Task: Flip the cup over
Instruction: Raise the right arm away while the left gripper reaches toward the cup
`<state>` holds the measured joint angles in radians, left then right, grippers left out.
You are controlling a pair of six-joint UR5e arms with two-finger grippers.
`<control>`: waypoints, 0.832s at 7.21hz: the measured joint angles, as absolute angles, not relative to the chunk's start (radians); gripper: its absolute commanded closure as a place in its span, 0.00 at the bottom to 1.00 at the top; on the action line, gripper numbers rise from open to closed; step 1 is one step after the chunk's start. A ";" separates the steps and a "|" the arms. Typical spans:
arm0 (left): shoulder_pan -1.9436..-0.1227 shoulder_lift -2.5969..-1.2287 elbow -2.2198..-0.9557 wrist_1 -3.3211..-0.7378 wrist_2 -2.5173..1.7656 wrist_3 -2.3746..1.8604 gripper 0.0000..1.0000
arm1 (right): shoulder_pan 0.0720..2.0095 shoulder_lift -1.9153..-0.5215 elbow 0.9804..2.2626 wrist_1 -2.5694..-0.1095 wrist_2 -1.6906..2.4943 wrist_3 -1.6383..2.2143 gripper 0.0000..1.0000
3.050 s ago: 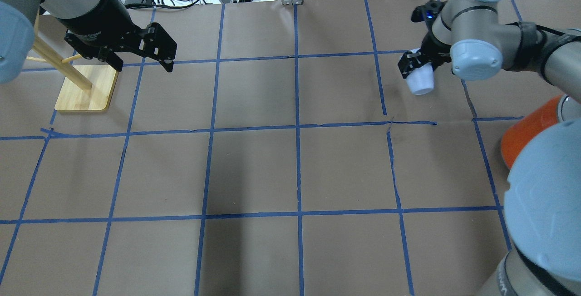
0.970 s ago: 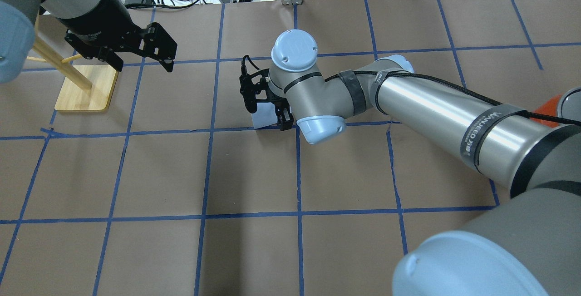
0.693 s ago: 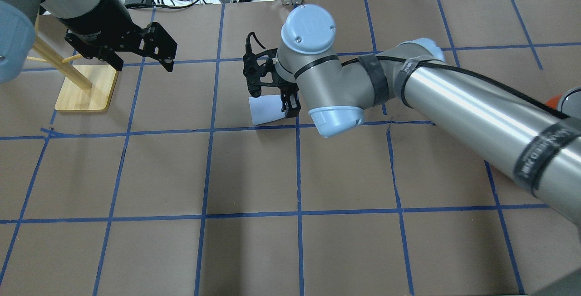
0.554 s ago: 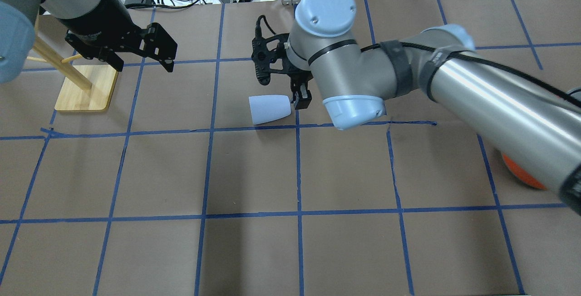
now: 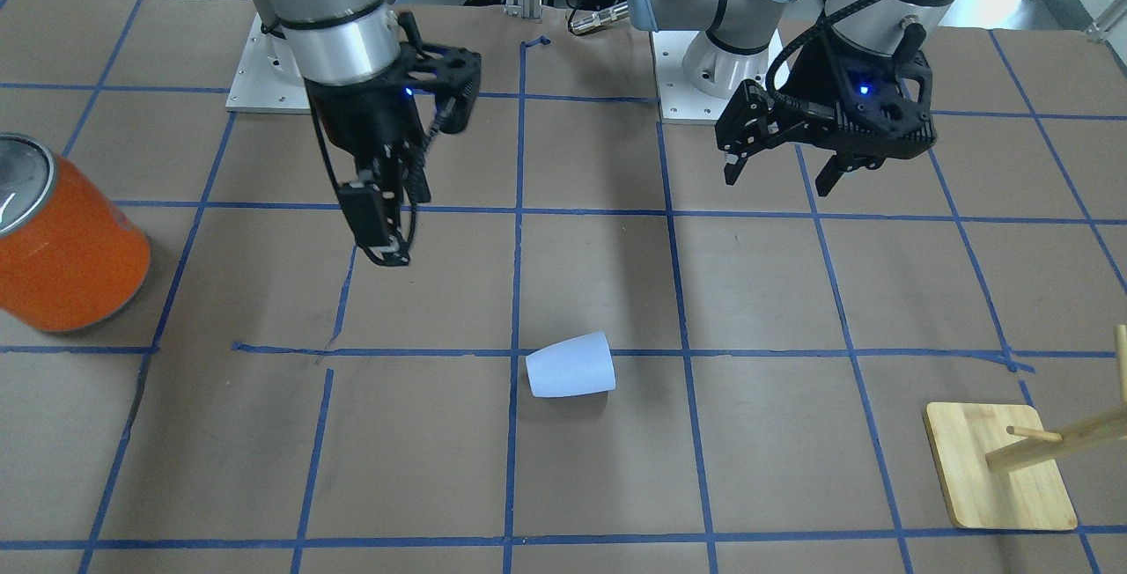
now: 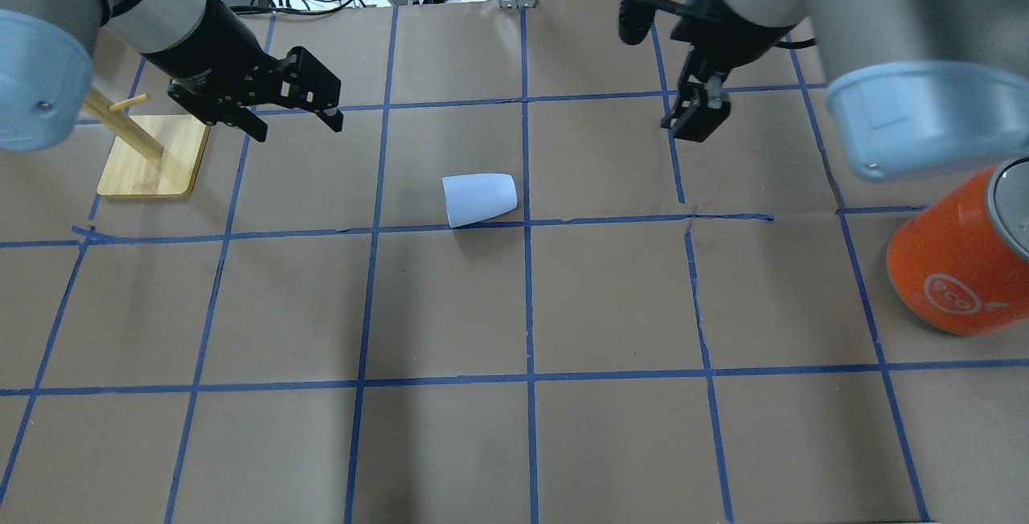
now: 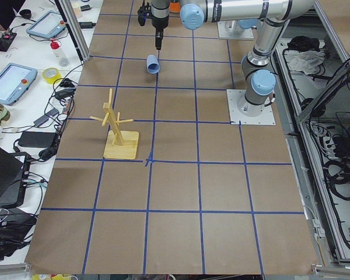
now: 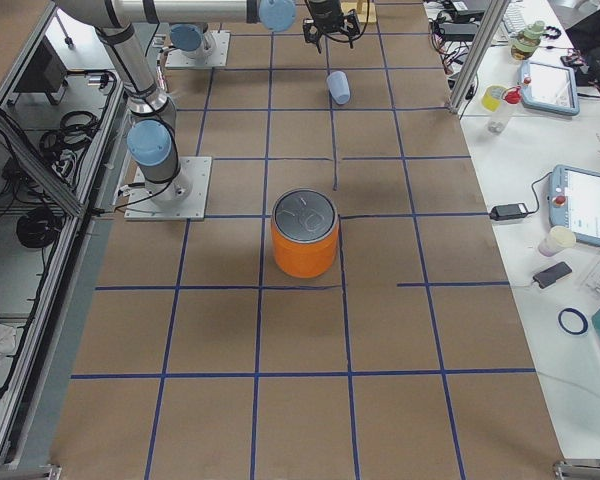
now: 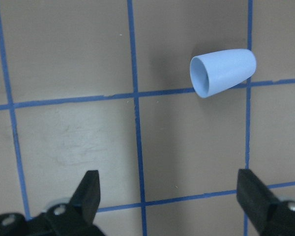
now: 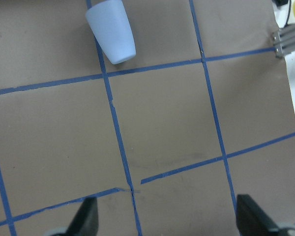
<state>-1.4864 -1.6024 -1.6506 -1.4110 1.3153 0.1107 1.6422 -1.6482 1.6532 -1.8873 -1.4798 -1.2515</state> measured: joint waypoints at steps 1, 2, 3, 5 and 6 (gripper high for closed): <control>-1.478 -1.645 -1.694 -1.321 1.237 0.106 0.00 | 1.572 -1.668 1.639 -1.834 -1.480 -1.195 0.00; -1.475 -1.698 -1.734 -1.227 1.172 0.103 0.00 | 1.510 -1.673 1.631 -1.791 -1.480 -1.120 0.00; -1.473 -1.758 -1.766 -1.145 1.098 0.097 0.00 | 1.461 -1.677 1.623 -1.757 -1.480 -1.059 0.00; -1.473 -1.876 -1.789 -1.062 0.945 0.082 0.01 | 1.415 -1.682 1.609 -1.729 -1.490 -0.855 0.00; -1.473 -1.925 -1.796 -1.029 0.915 0.079 0.05 | 1.411 -1.686 1.597 -1.713 -1.507 -0.714 0.00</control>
<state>-1.4729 -1.9249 -1.7957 -1.0291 0.9148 0.0785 1.4113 -1.6856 1.5970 -1.7132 -1.5069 -0.7141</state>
